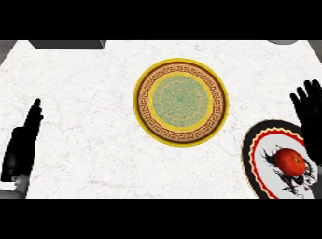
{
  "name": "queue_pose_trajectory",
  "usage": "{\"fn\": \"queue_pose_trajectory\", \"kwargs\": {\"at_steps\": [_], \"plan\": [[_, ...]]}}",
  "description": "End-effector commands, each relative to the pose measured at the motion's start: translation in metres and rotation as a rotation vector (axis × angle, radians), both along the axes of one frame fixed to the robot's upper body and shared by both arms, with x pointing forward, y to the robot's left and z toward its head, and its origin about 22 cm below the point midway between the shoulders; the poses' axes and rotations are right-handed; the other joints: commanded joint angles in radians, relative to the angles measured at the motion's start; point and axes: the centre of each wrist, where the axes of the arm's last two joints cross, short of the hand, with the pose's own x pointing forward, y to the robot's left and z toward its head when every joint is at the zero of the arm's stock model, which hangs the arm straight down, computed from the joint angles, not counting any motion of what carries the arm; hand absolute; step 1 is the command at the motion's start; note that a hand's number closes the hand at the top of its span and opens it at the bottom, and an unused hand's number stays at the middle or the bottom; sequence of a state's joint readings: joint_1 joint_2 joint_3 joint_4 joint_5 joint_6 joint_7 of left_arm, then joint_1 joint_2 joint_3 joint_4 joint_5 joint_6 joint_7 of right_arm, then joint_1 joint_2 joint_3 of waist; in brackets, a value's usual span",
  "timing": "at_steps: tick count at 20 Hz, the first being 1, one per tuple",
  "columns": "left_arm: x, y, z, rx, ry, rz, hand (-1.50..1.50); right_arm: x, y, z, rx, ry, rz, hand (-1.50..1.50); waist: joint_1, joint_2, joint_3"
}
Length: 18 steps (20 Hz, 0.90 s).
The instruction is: Pick the tomato from the plate and place it in the plate
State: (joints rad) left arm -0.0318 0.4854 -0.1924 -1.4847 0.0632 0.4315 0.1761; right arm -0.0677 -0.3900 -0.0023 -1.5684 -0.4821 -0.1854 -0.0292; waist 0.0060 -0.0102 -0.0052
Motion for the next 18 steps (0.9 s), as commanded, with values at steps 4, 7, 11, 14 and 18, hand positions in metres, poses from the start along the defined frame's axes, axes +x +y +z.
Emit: {"fn": "queue_pose_trajectory", "kwargs": {"at_steps": [4,7,11,14,18], "plan": [[0.026,-0.031,0.054,-0.049,-0.262,-0.247,0.0,0.022,0.04,0.041,-0.066,-0.18,0.338,1.5,0.003,0.008,0.005],[0.031,-0.04,0.067,-0.074,-0.278,-0.306,0.0,0.02,-0.008,0.049,-0.671,-0.025,0.225,1.5,-0.019,0.011,-0.038],[0.043,-0.034,0.094,-0.147,-0.324,-0.39,0.0,-0.006,0.062,-0.023,-0.586,0.045,0.111,1.5,-0.013,0.01,0.003],[0.051,-0.025,0.093,-0.163,-0.331,-0.373,0.0,-0.01,0.107,-0.041,-0.318,-0.043,0.026,-1.5,-0.013,0.014,0.006],[0.049,-0.02,0.101,-0.159,-0.329,-0.392,0.0,-0.029,0.096,-0.047,-0.237,-0.167,-0.044,-1.5,-0.015,0.009,0.006]]}}
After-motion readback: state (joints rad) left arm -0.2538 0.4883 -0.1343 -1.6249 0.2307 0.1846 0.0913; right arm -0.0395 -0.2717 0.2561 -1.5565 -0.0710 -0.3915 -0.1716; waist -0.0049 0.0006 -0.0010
